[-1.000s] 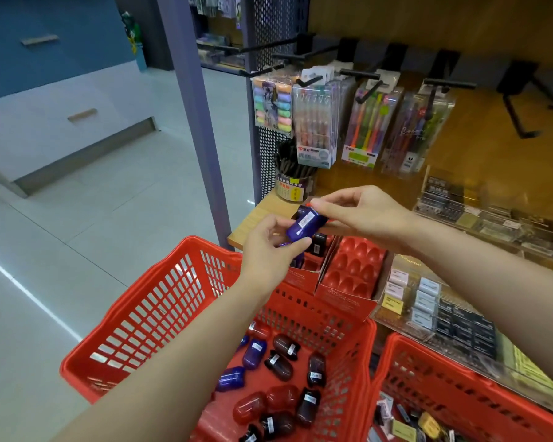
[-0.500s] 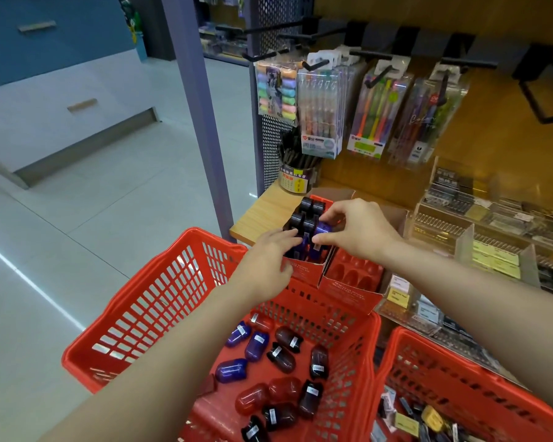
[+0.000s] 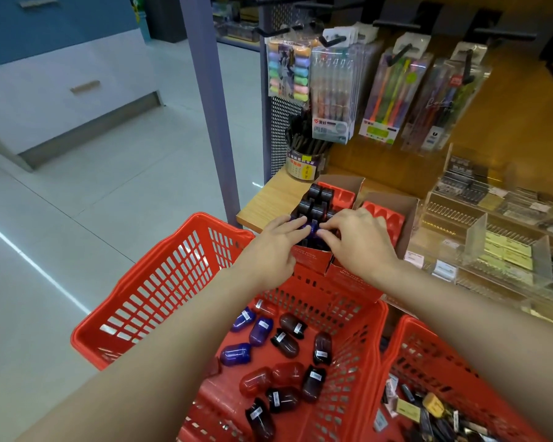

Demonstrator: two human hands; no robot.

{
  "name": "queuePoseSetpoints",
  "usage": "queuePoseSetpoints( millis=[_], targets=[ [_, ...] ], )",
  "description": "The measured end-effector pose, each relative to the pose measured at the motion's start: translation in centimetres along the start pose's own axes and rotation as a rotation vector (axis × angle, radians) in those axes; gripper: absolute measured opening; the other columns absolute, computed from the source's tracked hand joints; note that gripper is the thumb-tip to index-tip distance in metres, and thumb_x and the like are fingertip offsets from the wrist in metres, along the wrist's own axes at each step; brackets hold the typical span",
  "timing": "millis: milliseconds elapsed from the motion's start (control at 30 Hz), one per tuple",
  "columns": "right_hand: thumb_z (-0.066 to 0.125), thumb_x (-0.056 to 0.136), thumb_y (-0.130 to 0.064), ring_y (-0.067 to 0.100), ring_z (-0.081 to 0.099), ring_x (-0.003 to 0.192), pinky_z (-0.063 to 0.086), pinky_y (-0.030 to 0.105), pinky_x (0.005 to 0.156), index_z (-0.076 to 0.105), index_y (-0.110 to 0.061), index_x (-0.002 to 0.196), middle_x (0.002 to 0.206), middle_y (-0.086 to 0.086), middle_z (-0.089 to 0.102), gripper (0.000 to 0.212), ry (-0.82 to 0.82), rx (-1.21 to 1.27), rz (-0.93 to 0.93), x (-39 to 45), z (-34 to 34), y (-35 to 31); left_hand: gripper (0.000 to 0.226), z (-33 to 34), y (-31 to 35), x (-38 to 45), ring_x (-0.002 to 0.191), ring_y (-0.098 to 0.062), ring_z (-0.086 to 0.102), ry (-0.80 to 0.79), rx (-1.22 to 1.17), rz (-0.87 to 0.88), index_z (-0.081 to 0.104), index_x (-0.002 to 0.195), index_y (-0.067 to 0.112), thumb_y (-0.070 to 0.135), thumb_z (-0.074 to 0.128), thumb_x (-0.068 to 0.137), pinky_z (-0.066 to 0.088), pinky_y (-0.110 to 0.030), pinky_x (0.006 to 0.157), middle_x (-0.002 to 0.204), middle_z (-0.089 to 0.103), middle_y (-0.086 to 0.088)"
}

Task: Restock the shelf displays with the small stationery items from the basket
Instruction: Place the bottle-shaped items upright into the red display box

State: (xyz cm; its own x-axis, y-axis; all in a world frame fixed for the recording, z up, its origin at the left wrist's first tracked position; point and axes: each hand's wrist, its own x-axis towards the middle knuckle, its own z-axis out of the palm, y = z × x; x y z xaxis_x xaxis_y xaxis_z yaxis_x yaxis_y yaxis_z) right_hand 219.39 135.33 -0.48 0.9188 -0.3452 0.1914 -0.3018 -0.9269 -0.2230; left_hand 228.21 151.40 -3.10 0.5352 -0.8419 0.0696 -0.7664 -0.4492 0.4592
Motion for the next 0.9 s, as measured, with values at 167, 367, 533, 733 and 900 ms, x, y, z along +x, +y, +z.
queuePoseSetpoints(
  millis=[167, 367, 533, 733, 900],
  targets=[
    [0.04, 0.103, -0.036, 0.02, 0.047, 0.114, 0.03, 0.044, 0.089, 0.069, -0.028, 0.117, 0.119, -0.006, 0.064, 0.033, -0.046, -0.123, -0.036, -0.6, -0.2, -0.3, 0.068, -0.3, 0.2, 0.3, 0.152, -0.02, 0.007, -0.073, 0.05, 0.0, 0.028, 0.155, 0.016, 0.001, 0.048, 0.091, 0.008, -0.027, 0.121, 0.164, 0.018, 0.0],
    [0.05, 0.097, -0.02, 0.019, 0.056, 0.107, 0.044, 0.036, 0.094, 0.063, -0.017, 0.124, 0.114, 0.001, 0.059, 0.03, 0.091, 0.285, -0.124, -3.4, -1.0, -3.1, 0.043, -1.9, 1.1, -2.4, 0.125, -0.032, 0.05, 0.129, 0.077, 0.185, 0.062, 0.124, 0.004, -0.001, 0.056, 0.081, 0.039, -0.043, 0.106, 0.132, 0.057, -0.016],
    [0.054, 0.086, -0.013, 0.021, 0.068, 0.087, 0.052, 0.028, 0.081, 0.073, -0.022, 0.094, 0.089, 0.0, 0.071, 0.022, -0.38, 0.469, 0.295, -8.9, 3.8, -4.3, 0.017, 0.3, -0.3, -7.4, 0.093, -0.024, 0.065, -0.31, 0.043, -0.106, 0.069, 0.101, 0.015, 0.013, 0.06, 0.086, 0.05, -0.031, 0.08, 0.098, 0.07, -0.003],
    [0.051, 0.089, -0.007, 0.031, 0.063, 0.113, 0.05, 0.034, 0.097, 0.065, -0.004, 0.12, 0.119, 0.017, 0.067, 0.034, -0.825, 0.288, 0.586, -11.1, 10.7, -2.6, 0.023, 7.4, -3.4, -11.9, 0.097, -0.021, 0.066, -0.666, -0.132, -0.341, 0.072, 0.105, 0.007, 0.01, 0.054, 0.09, 0.051, -0.026, 0.086, 0.107, 0.072, -0.009],
    [0.056, 0.09, -0.013, 0.026, 0.059, 0.121, 0.048, 0.03, 0.1, 0.061, -0.008, 0.128, 0.13, 0.011, 0.062, 0.038, -1.027, -0.029, 0.296, -11.5, 15.3, -3.1, 0.02, 11.9, -6.9, -12.6, 0.081, -0.02, 0.058, -0.605, -0.268, -0.53, 0.071, 0.103, 0.0, 0.008, 0.056, 0.091, 0.049, -0.029, 0.077, 0.093, 0.066, -0.011]
  ],
)
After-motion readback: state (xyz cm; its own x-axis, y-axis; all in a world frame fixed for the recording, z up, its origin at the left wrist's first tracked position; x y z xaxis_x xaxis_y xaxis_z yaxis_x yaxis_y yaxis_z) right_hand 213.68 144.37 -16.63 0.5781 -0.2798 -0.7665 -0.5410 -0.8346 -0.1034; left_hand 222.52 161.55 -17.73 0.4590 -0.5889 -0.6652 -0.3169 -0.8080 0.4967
